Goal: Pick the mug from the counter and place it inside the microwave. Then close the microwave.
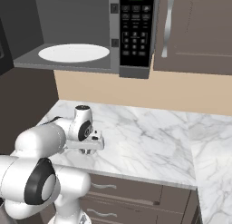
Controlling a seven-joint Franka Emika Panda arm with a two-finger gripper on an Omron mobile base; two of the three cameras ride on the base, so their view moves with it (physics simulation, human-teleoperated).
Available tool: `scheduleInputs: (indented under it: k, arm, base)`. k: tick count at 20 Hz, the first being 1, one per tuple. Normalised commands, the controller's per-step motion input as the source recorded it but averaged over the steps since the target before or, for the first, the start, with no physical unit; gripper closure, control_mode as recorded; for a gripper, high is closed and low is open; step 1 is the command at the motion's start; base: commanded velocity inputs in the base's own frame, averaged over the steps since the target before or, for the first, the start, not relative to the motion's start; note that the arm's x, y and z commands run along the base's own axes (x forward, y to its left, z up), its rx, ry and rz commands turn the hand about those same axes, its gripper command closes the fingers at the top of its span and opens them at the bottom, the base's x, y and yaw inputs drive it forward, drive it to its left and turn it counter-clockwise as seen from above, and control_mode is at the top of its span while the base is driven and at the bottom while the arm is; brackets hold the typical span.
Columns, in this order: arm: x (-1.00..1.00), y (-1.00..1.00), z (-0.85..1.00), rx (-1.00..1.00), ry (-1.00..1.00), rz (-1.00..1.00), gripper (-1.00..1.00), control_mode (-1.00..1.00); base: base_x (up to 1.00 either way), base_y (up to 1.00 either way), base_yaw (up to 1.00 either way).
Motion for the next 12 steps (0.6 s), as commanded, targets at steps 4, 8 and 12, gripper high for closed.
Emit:
scheduleInputs:
  k: [4,8,12]
  arm:
    - [0.0,0.0,0.0,0.0,0.0,0.0,1.0,-1.0]
    - [0.0,0.0,0.0,0.0,0.0,0.0,1.0,-1.0]
    - [0.0,0.0,0.0,0.0,0.0,0.0,1.0,-1.0]
  base:
    - [0.0,0.0,0.0]
    - [0.0,0.0,0.0]
    - [0.0,0.0,0.0]
